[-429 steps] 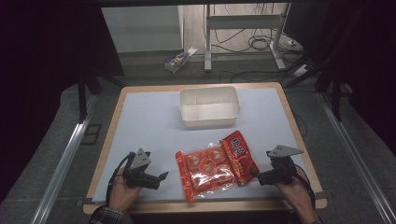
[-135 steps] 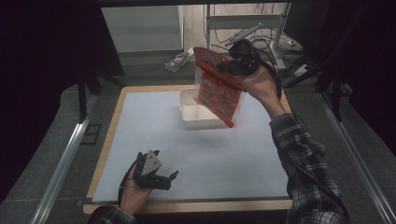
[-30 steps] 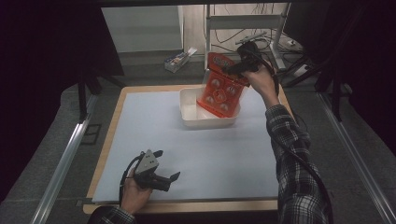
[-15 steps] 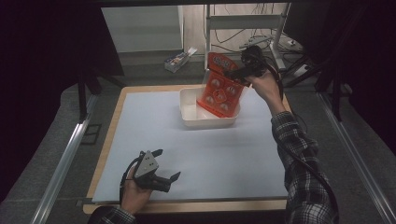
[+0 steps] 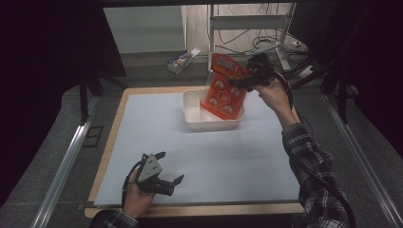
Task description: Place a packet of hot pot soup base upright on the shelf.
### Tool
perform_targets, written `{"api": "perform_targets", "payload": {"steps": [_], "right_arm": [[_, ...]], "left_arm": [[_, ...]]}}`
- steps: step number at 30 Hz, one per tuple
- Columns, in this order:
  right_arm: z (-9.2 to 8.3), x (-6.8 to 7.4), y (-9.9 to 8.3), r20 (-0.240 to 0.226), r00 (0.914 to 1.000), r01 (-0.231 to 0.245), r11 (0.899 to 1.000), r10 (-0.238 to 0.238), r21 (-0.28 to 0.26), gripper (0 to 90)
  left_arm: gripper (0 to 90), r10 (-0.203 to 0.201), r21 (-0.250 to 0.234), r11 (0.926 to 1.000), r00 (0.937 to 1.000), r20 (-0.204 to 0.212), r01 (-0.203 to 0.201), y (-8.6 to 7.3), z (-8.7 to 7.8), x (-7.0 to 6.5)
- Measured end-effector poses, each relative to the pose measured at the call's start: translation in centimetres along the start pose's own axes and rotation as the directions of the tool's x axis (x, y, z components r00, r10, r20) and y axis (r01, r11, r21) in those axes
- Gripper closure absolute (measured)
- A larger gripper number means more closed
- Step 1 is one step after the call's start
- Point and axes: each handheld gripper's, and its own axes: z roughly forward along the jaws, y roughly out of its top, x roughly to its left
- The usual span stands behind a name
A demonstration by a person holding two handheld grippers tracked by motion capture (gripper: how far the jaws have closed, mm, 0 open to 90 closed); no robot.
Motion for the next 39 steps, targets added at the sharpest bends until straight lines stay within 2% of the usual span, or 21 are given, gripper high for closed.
{"api": "perform_targets", "payload": {"steps": [12, 13, 19, 31, 39], "right_arm": [[-0.9, 2.2, -1.3, -0.038, 0.9992, 0.015, 1.000, -0.016, -0.006, 0.9], [-0.8, 2.9, -1.8, -0.044, 0.9988, 0.023, 1.000, -0.023, 0.000, 0.9], [-0.7, 4.3, -3.3, -0.066, 0.9970, 0.042, 0.999, -0.042, 0.007, 0.9], [-0.9, 6.4, -6.1, -0.100, 0.9930, 0.065, 0.998, -0.063, 0.025, 0.9], [-1.4, 7.7, -7.5, -0.117, 0.9905, 0.075, 0.997, -0.072, 0.018, 0.9]], "left_arm": [[0.0, 0.009, 0.001, 1.0000, 1.0000, -0.002, -0.009, 0.0, 0.0, -0.1], [0.0, 0.017, 0.008, 0.9998, 0.9999, -0.002, -0.017, 0.0, 0.0, -0.1], [0.0, 0.024, 0.014, 0.9996, 0.9997, 0.000, -0.024, 0.0, 0.1, -0.2], [0.0, 0.022, 0.014, 0.9997, 0.9998, -0.002, -0.022, 0.0, 0.2, -0.4], [0.0, 0.030, 0.024, 0.9993, 0.9995, -0.004, -0.030, 0.0, 0.3, -0.4]]}}
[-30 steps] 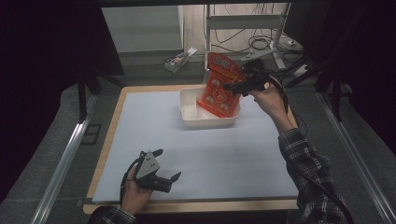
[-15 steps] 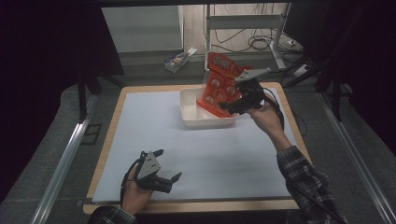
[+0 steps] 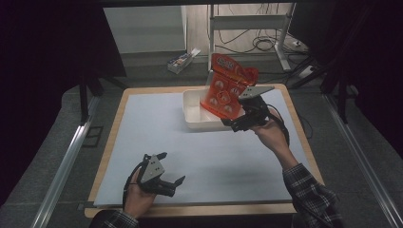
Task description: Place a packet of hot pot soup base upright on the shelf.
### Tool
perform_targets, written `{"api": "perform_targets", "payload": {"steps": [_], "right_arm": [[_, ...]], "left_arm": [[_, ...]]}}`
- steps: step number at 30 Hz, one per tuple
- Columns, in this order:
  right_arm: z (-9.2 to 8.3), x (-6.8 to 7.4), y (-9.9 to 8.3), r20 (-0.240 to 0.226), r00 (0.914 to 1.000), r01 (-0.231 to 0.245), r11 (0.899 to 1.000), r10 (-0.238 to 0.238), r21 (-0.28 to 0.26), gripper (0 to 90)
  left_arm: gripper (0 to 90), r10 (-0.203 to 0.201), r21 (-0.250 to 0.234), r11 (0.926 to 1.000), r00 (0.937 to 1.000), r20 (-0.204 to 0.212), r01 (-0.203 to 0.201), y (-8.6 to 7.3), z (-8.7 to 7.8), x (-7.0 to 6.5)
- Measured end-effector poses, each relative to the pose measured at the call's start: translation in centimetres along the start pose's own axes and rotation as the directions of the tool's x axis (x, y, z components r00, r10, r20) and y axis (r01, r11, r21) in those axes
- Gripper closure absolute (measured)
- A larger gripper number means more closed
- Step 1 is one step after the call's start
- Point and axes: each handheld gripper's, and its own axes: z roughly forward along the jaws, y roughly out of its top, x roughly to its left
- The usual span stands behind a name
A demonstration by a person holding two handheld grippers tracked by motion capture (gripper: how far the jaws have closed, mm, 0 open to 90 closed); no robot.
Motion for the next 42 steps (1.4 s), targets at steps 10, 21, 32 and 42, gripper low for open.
{"api": "perform_targets", "payload": {"steps": [10, 21, 32, 42], "right_arm": [[-0.5, 1.6, -2.4, -0.022, 0.9997, -0.008, 1.000, 0.009, 0.000, 0.8], [-1.4, 2.7, -5.0, -0.042, 0.9977, -0.053, 0.999, 0.052, -0.010, 0.5], [-2.2, 4.1, -7.6, -0.030, 0.9984, -0.048, 0.999, 0.048, -0.010, 0.5], [-3.2, 5.2, -9.8, -0.015, 0.9981, -0.059, 0.998, 0.059, -0.026, 0.5]], "left_arm": [[0.0, 0.010, 0.008, 0.9999, 0.9999, -0.003, -0.010, 0.0, 0.0, -0.1], [0.0, 0.000, 0.008, 1.0000, 1.0000, 0.004, 0.000, 0.1, 0.1, -0.1], [0.0, -0.003, 0.018, 0.9998, 1.0000, 0.006, 0.003, 0.1, 0.1, -0.2], [0.0, 0.007, 0.027, 0.9996, 1.0000, 0.000, -0.007, 0.1, 0.2, -0.3]]}}
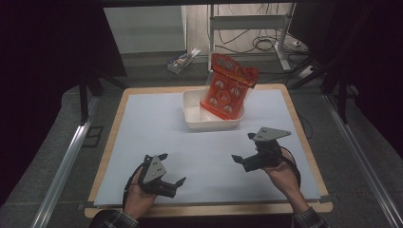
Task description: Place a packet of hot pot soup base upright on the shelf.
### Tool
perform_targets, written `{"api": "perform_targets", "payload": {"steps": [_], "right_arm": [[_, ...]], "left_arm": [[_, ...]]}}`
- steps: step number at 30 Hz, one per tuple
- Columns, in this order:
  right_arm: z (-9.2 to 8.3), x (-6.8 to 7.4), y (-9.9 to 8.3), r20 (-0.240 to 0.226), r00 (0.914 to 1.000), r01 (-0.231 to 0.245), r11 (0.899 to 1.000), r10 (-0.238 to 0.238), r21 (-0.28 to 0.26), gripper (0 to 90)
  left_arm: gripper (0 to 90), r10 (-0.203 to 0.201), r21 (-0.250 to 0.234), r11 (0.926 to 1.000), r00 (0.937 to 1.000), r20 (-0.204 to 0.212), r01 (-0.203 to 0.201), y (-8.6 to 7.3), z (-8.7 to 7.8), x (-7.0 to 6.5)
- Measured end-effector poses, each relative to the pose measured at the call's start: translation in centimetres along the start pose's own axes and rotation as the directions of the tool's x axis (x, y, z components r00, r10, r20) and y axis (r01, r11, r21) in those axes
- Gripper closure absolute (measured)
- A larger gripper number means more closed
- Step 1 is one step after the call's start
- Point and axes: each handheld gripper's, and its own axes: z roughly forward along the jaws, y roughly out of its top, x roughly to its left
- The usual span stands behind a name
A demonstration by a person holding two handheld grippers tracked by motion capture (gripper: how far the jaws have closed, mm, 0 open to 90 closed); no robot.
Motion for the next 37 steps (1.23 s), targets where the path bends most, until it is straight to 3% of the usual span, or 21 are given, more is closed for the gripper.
{"api": "perform_targets", "payload": {"steps": [15, 25, 30, 37], "right_arm": [[-0.7, 0.6, -2.8, 0.035, 0.9992, -0.017, 1.000, 0.016, 0.025, 0.5], [-1.5, 0.7, -5.3, 0.060, 0.9968, -0.056, 0.997, 0.053, 0.059, 0.5], [-1.2, 0.8, -7.2, 0.075, 0.9943, -0.084, 0.989, 0.075, 0.124, 0.6], [-0.7, 0.7, -7.6, 0.090, 0.9940, -0.076, 0.983, 0.062, 0.166, 0.7]], "left_arm": [[0.0, 0.009, 0.018, 0.9998, 1.0000, 0.000, -0.009, 0.0, 0.1, -0.1], [0.0, 0.027, 0.047, 0.9985, 0.9996, 0.002, -0.027, 0.0, 0.4, -0.3], [0.0, 0.033, 0.065, 0.9973, 0.9995, 0.003, -0.033, -0.1, 0.6, -0.4], [0.0, 0.035, 0.079, 0.9963, 0.9994, 0.000, -0.035, -0.1, 0.7, -0.3]]}}
